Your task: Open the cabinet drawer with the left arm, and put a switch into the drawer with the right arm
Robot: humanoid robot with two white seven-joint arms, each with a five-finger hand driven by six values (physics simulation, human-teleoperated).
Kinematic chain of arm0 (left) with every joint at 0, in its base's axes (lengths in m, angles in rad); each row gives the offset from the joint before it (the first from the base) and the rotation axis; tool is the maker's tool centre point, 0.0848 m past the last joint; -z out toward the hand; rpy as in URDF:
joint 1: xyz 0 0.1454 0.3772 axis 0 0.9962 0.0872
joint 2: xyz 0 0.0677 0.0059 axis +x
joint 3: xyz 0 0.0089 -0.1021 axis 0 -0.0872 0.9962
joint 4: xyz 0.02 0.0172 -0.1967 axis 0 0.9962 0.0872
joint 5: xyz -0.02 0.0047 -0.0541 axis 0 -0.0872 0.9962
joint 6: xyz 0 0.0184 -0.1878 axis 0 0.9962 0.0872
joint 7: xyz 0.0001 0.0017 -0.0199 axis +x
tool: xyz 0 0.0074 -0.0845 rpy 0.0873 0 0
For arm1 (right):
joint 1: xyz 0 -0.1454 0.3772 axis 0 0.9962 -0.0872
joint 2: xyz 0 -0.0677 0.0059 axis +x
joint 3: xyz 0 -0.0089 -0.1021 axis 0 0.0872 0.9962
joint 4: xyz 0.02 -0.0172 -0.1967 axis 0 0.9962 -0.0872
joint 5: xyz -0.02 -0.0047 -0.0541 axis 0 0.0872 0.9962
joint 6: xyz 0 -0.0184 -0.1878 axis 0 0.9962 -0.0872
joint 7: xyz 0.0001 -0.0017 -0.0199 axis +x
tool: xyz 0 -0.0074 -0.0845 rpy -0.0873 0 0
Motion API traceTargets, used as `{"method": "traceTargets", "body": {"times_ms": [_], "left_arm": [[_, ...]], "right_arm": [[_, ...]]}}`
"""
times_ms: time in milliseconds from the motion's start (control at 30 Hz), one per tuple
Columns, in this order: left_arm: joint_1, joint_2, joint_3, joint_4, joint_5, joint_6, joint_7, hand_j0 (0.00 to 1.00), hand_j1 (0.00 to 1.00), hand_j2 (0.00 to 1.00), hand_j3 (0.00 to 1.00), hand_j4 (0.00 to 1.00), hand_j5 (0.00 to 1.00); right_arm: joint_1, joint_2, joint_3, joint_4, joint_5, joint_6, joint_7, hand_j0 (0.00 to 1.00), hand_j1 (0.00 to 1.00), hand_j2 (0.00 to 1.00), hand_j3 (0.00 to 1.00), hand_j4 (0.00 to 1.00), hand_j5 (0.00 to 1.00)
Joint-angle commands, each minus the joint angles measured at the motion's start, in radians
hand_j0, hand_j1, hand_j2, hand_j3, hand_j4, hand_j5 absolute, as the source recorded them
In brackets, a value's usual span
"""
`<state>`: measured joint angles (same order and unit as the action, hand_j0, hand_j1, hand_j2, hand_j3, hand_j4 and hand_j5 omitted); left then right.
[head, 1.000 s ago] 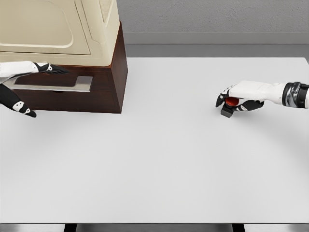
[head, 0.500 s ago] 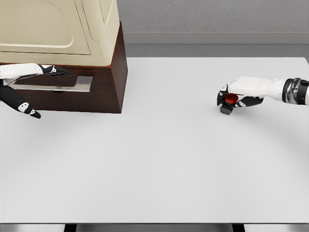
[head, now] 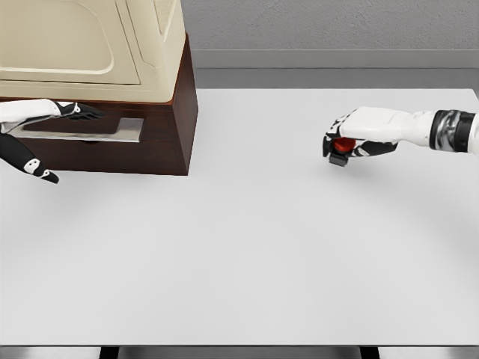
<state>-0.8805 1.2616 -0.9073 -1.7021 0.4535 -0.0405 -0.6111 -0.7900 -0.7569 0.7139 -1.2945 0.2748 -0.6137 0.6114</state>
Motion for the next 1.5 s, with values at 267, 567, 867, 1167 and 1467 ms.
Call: {"method": "traceTargets", "body": {"times_ms": [267,567,867,1167,1467], "left_arm": [[0.002,-0.010,0.001,0.002,0.004,0.001,0.000,1.00,1.00,1.00,1.00,1.00,1.00],[0.015,-0.028,0.007,0.024,-0.013,0.001,0.000,1.00,1.00,1.00,1.00,1.00,1.00],[0.023,-0.028,0.013,0.013,-0.006,-0.001,0.000,1.00,1.00,1.00,1.00,1.00,1.00],[0.037,-0.028,0.016,0.013,-0.003,-0.001,0.000,1.00,1.00,1.00,1.00,1.00,1.00],[0.037,-0.030,0.016,0.013,-0.004,-0.001,0.000,1.00,1.00,1.00,1.00,1.00,1.00]], "right_arm": [[-0.003,-0.015,0.001,-0.124,-0.032,0.003,-0.001,0.53,0.53,0.53,0.53,0.53,0.53],[-0.018,-0.032,0.009,-0.201,-0.120,0.003,-0.001,0.53,0.53,0.53,0.53,0.53,0.53],[-0.068,-0.024,0.065,-0.204,-0.169,0.003,-0.001,0.53,0.53,0.53,0.53,0.53,0.53],[-0.083,-0.004,0.078,-0.203,-0.244,0.003,-0.001,0.54,0.54,0.54,0.54,0.54,0.54],[-0.104,0.053,0.107,-0.201,-0.246,0.003,-0.001,0.54,0.54,0.54,0.54,0.54,0.54]]}}
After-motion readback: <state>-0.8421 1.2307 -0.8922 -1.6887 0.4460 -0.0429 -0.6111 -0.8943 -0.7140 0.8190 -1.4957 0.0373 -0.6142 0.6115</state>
